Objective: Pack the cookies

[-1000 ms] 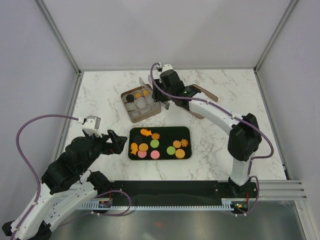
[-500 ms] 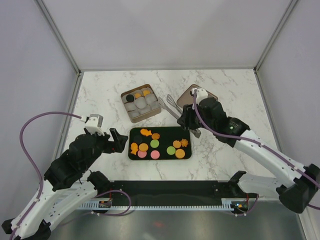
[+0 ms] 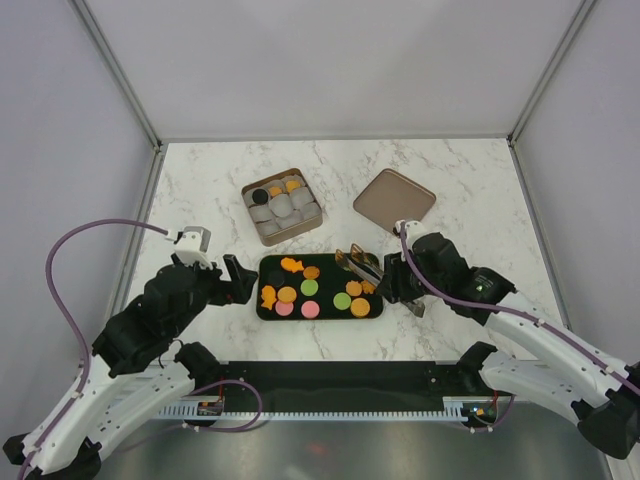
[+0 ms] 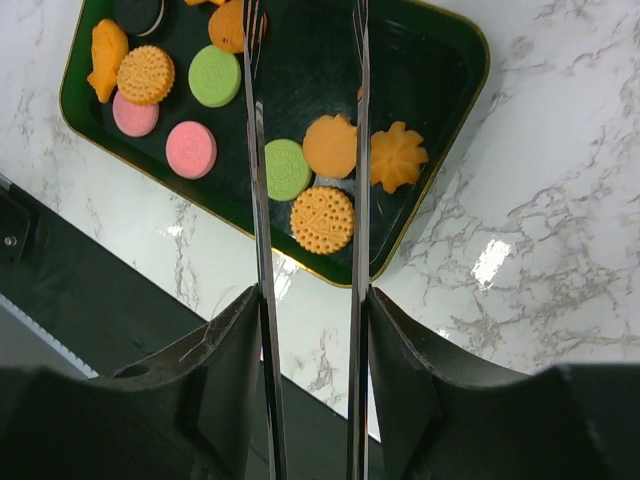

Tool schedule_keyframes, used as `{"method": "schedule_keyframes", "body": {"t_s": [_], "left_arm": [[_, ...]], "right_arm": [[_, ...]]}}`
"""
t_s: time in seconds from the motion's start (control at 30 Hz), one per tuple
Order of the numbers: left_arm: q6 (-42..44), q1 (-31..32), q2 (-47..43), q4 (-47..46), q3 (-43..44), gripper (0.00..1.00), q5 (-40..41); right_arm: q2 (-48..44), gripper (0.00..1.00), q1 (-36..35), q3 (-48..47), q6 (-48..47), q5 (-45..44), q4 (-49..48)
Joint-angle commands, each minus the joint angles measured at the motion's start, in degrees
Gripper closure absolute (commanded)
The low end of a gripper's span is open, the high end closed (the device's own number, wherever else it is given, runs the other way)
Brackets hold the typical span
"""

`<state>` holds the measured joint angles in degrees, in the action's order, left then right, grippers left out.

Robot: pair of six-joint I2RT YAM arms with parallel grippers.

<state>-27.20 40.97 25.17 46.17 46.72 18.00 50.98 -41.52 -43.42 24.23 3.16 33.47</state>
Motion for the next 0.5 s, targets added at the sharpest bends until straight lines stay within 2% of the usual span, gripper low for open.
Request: {"method": "schedule_keyframes", "body": {"t_s": [0.0, 0.3, 0.47], "left_arm": [[-1.45, 0.16, 1.55, -1.53, 0.3, 0.03, 1.16], [-0.92, 0.07, 3.13, -2.05, 1.36, 0.02, 0.81], [1.88, 0.07, 8.84, -5.04, 2.93, 0.01, 1.25]], "right_arm": [[0.43, 0.49, -0.32, -0.87, -0.06, 3.16, -1.92], [6.05, 0.47, -1.72, -2.02, -0.06, 5.9, -6.4], [11.06, 0.42, -3.21, -3.25, -1.2, 3.79, -7.9]]}}
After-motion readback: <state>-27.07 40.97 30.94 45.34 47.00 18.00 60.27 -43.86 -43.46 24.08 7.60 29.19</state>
